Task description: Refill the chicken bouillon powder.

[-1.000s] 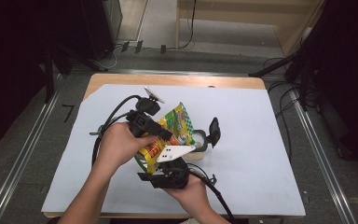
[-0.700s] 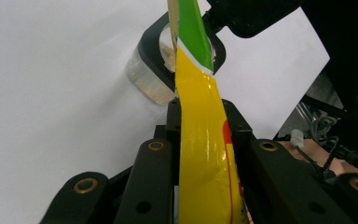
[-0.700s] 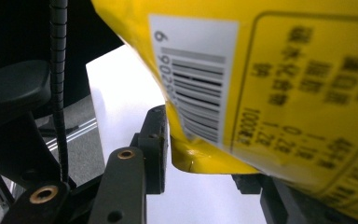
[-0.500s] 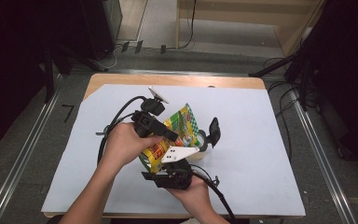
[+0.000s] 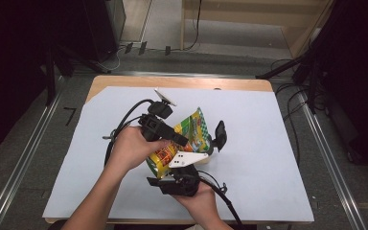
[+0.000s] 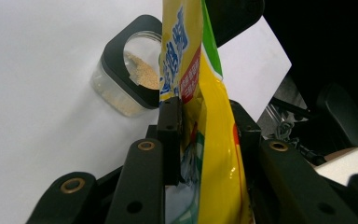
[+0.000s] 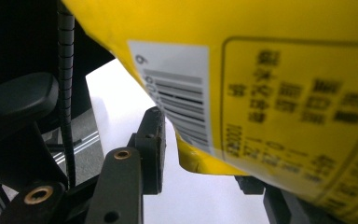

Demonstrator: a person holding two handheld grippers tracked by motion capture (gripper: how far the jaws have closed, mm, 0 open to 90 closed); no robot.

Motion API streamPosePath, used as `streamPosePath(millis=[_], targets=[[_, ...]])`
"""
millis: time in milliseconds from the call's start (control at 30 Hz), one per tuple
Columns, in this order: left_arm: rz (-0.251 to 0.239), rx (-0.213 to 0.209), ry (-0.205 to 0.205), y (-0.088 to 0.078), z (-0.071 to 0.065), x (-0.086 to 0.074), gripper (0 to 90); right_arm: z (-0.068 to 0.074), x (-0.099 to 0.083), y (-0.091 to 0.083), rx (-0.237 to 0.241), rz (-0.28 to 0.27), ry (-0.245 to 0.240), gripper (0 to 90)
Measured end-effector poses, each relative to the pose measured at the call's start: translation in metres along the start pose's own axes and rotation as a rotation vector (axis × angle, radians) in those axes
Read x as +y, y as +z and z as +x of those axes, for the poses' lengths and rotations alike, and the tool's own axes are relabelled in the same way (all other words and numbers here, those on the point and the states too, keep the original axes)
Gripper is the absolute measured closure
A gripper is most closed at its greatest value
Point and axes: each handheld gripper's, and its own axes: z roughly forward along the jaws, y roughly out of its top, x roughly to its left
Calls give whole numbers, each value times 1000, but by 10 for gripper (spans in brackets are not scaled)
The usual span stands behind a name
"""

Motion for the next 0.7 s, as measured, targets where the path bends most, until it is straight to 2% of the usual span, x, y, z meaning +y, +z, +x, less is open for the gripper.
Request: streamPosePath(millis=[267,333,367,400,433,567,667,700], targets=[[-8,35,6,0,-2,0,770,4,3,0,-43,9,-27,602],[2,55,11,1,-3,0,777,5,4,1,-59,32,-40,603],[2,55,11,1,-3,0,781,5,4,1,-59,32,-40,603],[8,55,13,2,-3,1,783,4,4,1,-62,36,-37,653],[8,47,13,2,-2,1,782,4,4,1,-59,36,-37,663],[7,33,6,0,1,2,771,4,5,0,-40,26,-35,679],[18,24,18,-1,5,4,778,4,7,-1,-22,19,-25,680],[23,8,13,-2,8,7,779,4,9,-2,-15,15,-20,679]])
